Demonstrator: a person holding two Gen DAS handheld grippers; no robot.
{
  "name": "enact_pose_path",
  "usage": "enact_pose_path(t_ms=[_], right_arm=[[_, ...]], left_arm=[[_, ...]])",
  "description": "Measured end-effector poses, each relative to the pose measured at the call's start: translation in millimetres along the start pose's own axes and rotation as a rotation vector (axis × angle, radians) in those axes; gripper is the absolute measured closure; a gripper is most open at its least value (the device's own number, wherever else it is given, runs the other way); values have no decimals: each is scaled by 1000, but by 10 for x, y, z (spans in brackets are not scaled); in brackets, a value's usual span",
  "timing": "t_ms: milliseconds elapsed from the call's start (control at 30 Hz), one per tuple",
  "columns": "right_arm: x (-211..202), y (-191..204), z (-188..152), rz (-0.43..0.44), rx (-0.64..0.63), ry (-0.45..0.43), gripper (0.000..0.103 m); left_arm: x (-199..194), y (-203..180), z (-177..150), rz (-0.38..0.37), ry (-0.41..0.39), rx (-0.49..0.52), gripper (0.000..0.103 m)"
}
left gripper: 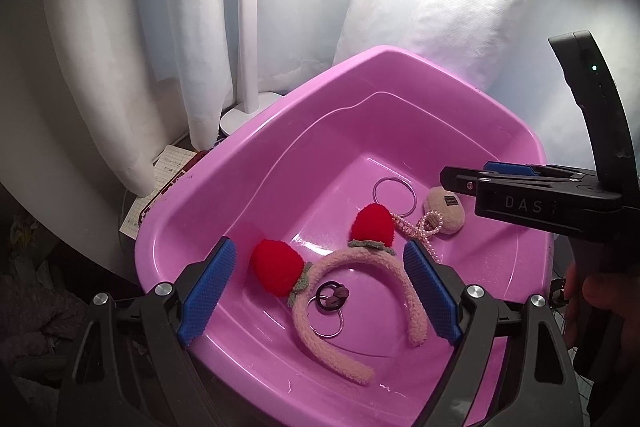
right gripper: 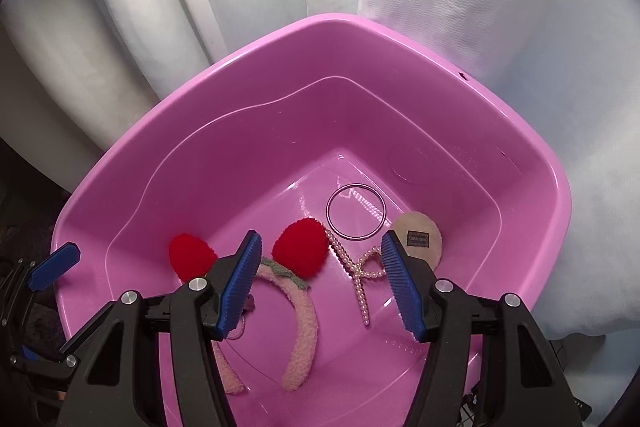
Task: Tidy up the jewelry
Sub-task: 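Withdraw both tools from the tub back over the table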
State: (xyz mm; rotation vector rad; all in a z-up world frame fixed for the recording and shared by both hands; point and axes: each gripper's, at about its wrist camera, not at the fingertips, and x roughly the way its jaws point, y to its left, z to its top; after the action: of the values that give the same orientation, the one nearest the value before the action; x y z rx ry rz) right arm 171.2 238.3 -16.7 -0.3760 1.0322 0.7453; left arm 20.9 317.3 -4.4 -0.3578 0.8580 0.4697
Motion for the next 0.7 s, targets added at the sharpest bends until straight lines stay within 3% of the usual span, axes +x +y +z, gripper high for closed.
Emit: enact_pose_path(t_ms=[367,700], right_arm=[[-334,7,-285,20,60,-106,39],[-1006,-203,-819,42,142,-246,31]], left_arm=[[-238,24,-110,14,-51,8,19],[-517,-174,-228,15,-120,36,10]])
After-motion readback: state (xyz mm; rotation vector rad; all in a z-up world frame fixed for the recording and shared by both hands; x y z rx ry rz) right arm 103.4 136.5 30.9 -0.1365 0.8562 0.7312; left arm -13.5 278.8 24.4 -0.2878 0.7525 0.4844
